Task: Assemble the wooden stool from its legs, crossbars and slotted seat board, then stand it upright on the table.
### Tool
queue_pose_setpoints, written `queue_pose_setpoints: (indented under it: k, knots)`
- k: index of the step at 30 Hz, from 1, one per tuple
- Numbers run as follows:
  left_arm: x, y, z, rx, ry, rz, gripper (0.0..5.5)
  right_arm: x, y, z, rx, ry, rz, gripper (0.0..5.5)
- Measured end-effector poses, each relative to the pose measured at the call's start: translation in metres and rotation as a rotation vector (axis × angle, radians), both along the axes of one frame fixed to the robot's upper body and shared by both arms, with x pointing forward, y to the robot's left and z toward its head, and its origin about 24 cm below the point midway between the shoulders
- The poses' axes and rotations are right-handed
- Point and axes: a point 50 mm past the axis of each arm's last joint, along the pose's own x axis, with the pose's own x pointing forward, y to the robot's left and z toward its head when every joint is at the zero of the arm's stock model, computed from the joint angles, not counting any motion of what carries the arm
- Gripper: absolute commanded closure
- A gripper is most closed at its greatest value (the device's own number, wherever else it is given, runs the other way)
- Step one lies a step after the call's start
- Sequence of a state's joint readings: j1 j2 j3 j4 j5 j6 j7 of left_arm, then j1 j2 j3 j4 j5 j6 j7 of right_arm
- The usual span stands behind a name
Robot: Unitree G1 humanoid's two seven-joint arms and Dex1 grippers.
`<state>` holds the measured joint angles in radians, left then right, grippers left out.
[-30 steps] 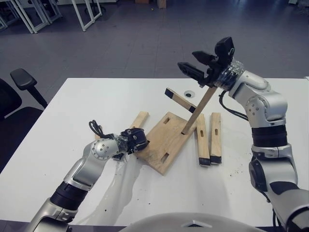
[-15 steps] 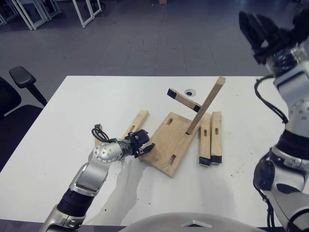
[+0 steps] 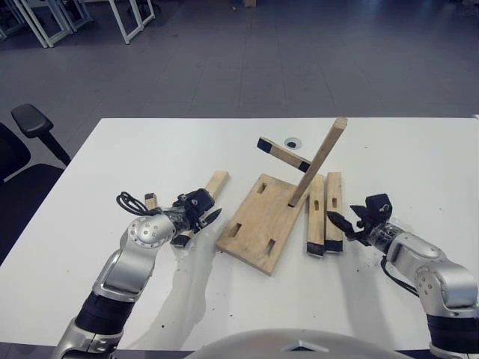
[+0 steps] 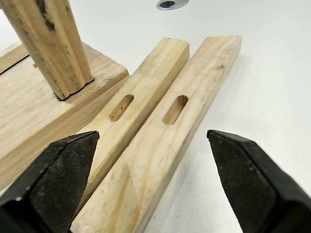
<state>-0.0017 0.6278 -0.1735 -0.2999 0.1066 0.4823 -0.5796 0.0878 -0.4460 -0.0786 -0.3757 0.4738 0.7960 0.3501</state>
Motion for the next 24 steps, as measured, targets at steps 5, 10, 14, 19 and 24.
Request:
queue_pose_setpoints:
  k: [5,10,14,19,24]
  knots:
    - [-0.013,0.002,-0.015,0.002,0.055,-0.001,2.58,-0.021,0.002,-0.005,-0.059,0.068,0.041,1.39]
    - [-0.017,0.0,-0.02,-0.012,0.067,0.009,2.58,-0.029,-0.002,-0.007,-0.116,0.108,0.074,1.39]
    - [-0.022,-0.006,-0.022,-0.029,0.077,-0.006,2.58,-0.026,-0.022,0.0,-0.214,0.101,0.049,1.39]
    - [-0.026,-0.011,-0.023,-0.041,0.095,-0.023,2.58,-0.017,-0.031,0.009,-0.254,0.053,0.011,1.39]
    - [-0.029,-0.018,-0.023,-0.061,0.112,-0.048,2.58,-0.016,-0.029,-0.004,-0.213,0.069,-0.018,1.39]
